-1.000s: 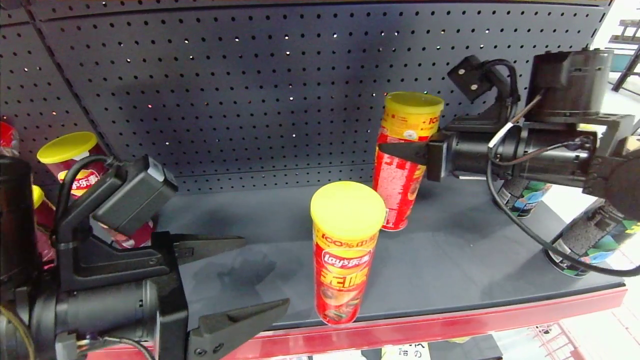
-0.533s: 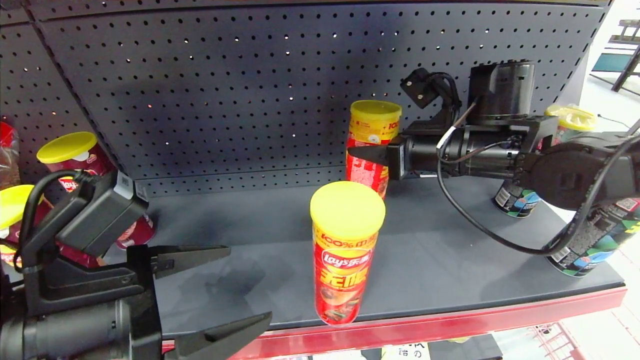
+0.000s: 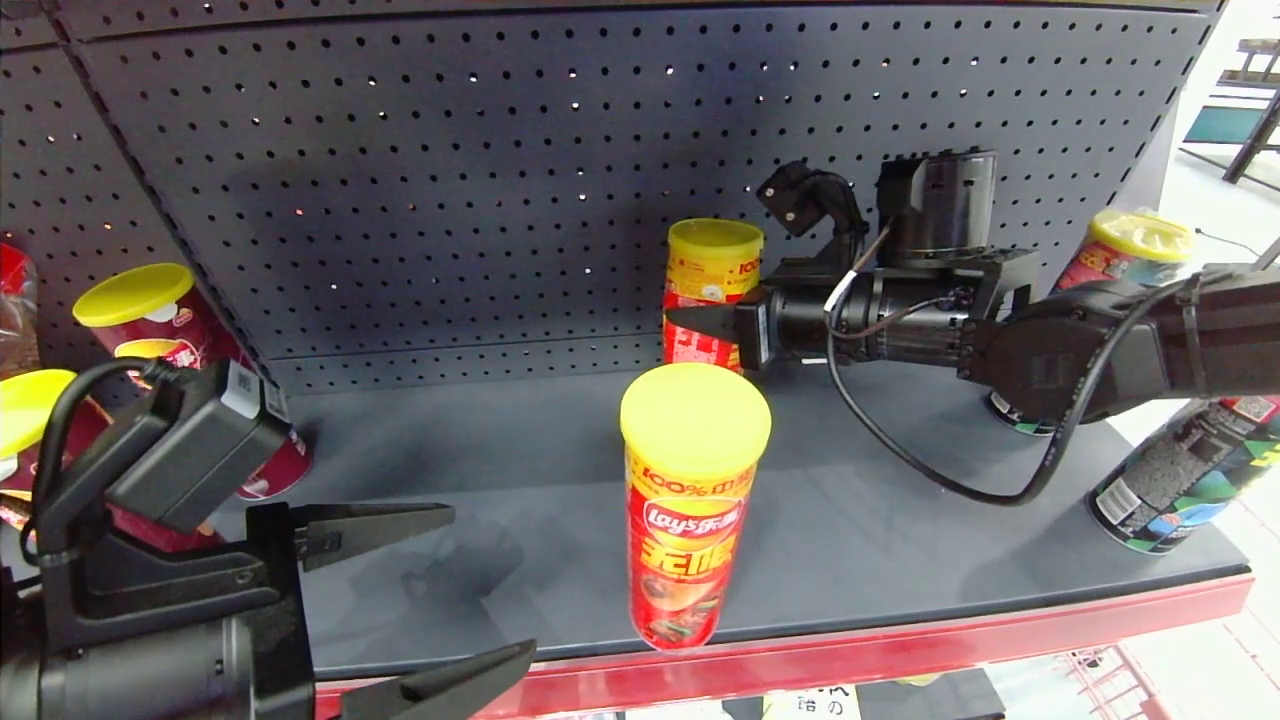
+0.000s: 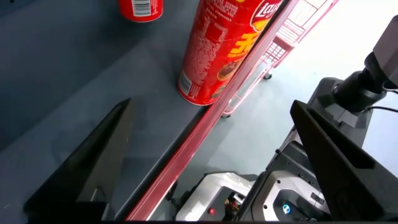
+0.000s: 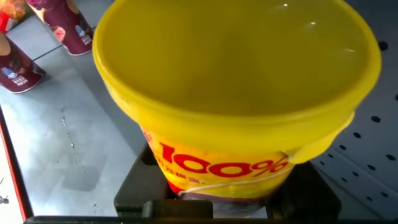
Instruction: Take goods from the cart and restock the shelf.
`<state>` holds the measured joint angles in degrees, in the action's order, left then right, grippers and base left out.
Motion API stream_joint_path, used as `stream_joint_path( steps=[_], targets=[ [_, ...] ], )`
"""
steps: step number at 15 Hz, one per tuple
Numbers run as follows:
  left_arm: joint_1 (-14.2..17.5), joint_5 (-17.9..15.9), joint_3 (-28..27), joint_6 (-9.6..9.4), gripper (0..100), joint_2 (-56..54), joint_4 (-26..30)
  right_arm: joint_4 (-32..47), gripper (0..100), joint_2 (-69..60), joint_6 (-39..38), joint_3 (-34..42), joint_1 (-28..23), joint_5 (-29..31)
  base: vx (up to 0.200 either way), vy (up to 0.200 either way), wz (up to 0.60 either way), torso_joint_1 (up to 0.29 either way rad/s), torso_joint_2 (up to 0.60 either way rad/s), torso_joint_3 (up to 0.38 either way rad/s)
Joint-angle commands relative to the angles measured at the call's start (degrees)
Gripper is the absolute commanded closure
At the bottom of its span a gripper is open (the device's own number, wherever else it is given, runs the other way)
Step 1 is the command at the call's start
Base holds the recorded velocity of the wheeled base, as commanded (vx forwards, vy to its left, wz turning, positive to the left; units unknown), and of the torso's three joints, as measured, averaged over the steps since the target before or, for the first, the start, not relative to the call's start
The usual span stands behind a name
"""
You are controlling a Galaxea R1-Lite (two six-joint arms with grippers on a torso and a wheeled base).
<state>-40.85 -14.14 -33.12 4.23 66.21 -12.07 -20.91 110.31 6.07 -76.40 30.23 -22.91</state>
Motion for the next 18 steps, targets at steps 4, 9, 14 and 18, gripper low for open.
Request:
stream_joint_path(
  steps=[4, 9, 14, 18],
  targets=[
    [-0.02, -0.01, 0.16, 0.08, 0, 0.24, -0.06, -0.01, 0, -0.10, -0.09, 0.55, 0.18, 0.05, 0.000, 0.000, 0.00, 0.000, 0.00, 0.000],
    [-0.02, -0.01, 0.16, 1.31, 0, 0.59, -0.06, -0.01, 0, -5.55, -1.76, 6.79, 0.97, 0.32, 0.000, 0.000, 0.00, 0.000, 0.00, 0.000],
    [0.07, 1.66, 2.27, 1.22, 0, 0.94, -0.06, 0.08, 0, -11.96, -3.79, 15.75, 0.79, 1.29, 0.000, 0.000, 0.00, 0.000, 0.00, 0.000],
    [0.16, 4.91, 3.33, 0.96, 0, 3.75, -0.06, 0.08, 0, -20.31, -3.96, 24.54, -0.09, 6.29, 0.000, 0.000, 0.00, 0.000, 0.00, 0.000]
  ],
)
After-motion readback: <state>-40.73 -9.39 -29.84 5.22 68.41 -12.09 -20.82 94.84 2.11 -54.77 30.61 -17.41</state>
